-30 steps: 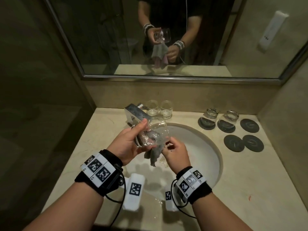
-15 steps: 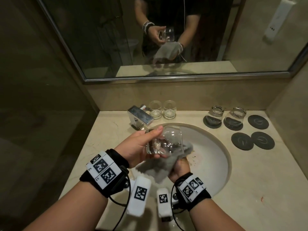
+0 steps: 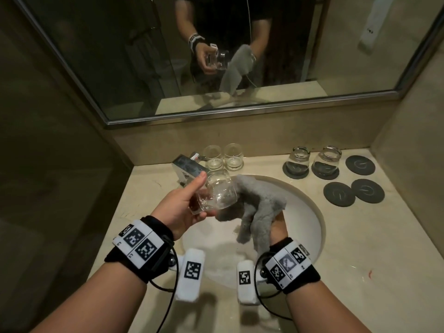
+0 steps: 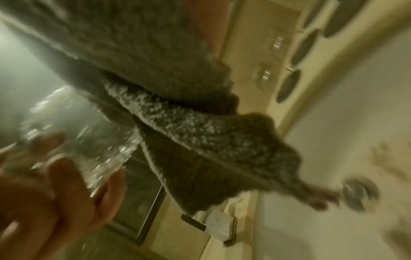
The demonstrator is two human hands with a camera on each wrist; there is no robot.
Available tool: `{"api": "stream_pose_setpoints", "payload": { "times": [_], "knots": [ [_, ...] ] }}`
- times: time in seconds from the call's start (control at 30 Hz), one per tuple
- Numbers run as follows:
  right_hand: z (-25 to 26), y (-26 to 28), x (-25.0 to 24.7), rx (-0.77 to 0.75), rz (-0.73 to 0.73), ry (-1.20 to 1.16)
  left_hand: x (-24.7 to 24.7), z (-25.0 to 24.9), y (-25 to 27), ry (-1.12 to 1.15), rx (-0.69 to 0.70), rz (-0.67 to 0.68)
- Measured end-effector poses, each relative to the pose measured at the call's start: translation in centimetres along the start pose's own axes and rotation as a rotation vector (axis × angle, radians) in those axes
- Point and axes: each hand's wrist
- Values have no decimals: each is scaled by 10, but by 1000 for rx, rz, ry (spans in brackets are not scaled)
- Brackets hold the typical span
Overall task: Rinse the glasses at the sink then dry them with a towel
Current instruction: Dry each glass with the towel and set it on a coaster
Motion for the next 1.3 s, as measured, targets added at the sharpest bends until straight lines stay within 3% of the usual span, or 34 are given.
{"api": "stream_pose_setpoints", "payload": {
  "times": [0.03, 0.07, 0.1, 0.17, 0.33, 0.5, 0.63, 0.7, 0.87, 0.93, 1.03, 1.1, 1.23, 1.3],
  "knots": [
    [-3, 6, 2, 69, -233, -26, 3, 1, 0, -10, 0, 2],
    [-14, 2, 1, 211, -406, 185, 5, 2, -1, -13, 0, -2],
    [-24, -8, 21, 405, -493, 354, 7, 3, -2, -16, -1, -6],
    [-18, -5, 46, 524, -668, 374, 10, 6, -3, -61, 2, 5],
    [5, -10, 42, 605, -563, 179, 29, 9, 6, -304, 178, 63],
    [12, -4, 39, 480, -529, -111, 41, 11, 9, -518, 425, 25],
    [8, 3, 43, 397, -544, -340, 38, 20, 11, -815, 638, 111],
    [12, 7, 43, 390, -557, -304, 41, 20, 15, -794, 575, 129],
    [30, 15, 37, 542, -596, 31, 56, 16, 16, -531, 215, 76],
    [33, 15, 37, 529, -594, 17, 60, 16, 16, -454, 245, 53],
    [35, 14, 37, 414, -622, -211, 62, 18, 18, -614, 478, 107],
    [34, 16, 34, 407, -615, -266, 59, 19, 16, -673, 531, 126],
    [34, 21, 32, 560, -632, 33, 63, 13, 19, -386, 205, 93],
    [33, 21, 33, 552, -658, 97, 66, 15, 18, -409, 204, 52]
  ]
}}
Point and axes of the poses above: each hand's wrist, its own y-axis away from the middle knuckle, its own x-axis out of the palm, z = x × y, and after that the axes turned 12 degrees about x, right-handed
